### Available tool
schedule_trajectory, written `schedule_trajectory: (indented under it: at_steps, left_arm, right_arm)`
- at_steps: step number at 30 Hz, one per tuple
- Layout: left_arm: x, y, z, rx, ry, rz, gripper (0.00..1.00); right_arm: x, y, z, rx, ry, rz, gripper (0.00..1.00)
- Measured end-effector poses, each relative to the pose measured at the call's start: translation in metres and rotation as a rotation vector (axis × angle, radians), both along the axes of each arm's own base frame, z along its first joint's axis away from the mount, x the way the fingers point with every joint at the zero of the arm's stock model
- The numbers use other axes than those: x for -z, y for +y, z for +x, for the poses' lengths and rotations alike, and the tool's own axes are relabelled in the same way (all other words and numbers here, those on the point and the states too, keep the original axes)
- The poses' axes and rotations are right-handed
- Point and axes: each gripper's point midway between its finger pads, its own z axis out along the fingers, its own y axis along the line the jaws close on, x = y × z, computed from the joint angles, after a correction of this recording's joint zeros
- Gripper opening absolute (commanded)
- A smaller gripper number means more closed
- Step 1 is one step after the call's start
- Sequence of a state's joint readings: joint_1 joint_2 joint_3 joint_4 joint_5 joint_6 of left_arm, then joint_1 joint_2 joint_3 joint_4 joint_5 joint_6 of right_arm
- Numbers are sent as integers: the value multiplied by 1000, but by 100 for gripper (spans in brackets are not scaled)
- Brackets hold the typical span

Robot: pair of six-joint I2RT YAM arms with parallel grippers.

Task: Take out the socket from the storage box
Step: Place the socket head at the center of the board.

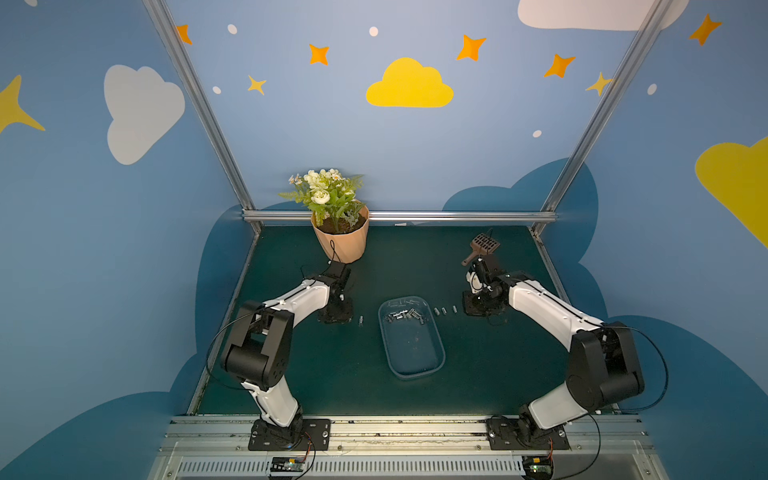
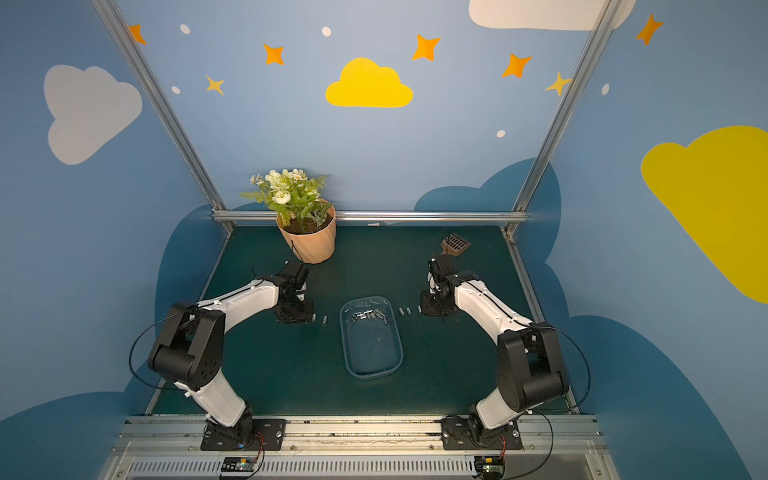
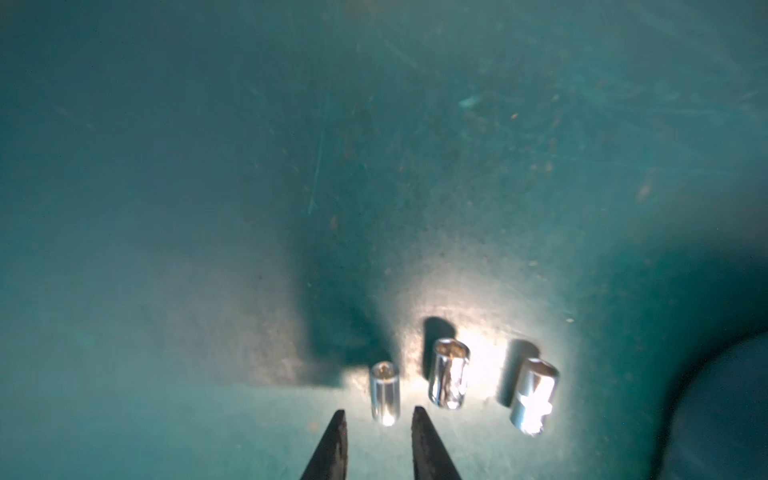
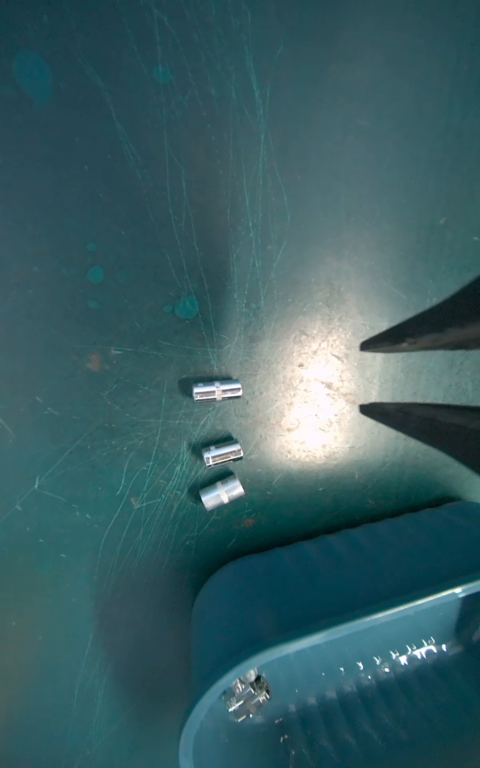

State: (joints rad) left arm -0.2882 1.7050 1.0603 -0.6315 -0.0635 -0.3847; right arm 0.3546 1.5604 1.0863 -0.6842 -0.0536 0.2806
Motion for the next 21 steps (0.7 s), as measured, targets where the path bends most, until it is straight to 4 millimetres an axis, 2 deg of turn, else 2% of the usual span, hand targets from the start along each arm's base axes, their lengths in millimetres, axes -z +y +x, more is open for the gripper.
schedule_trajectory:
  at_steps: [7, 12, 17, 21]
  left_arm:
    - [-19, 0, -1, 1, -35, -12, 30]
    - [-55, -7, 2, 23, -120, -42, 34]
    - [-90, -31, 3, 82, -206, -73, 36]
    - [-102, -57, -2, 144, -228, -87, 37]
  right_arm:
    - [-1, 0, 0, 0, -3, 1, 23]
    - [-2, 0, 0, -1, -6, 3, 24]
    - [-5, 1, 0, -4, -13, 5, 24]
    - [-6, 4, 0, -12, -17, 6, 23]
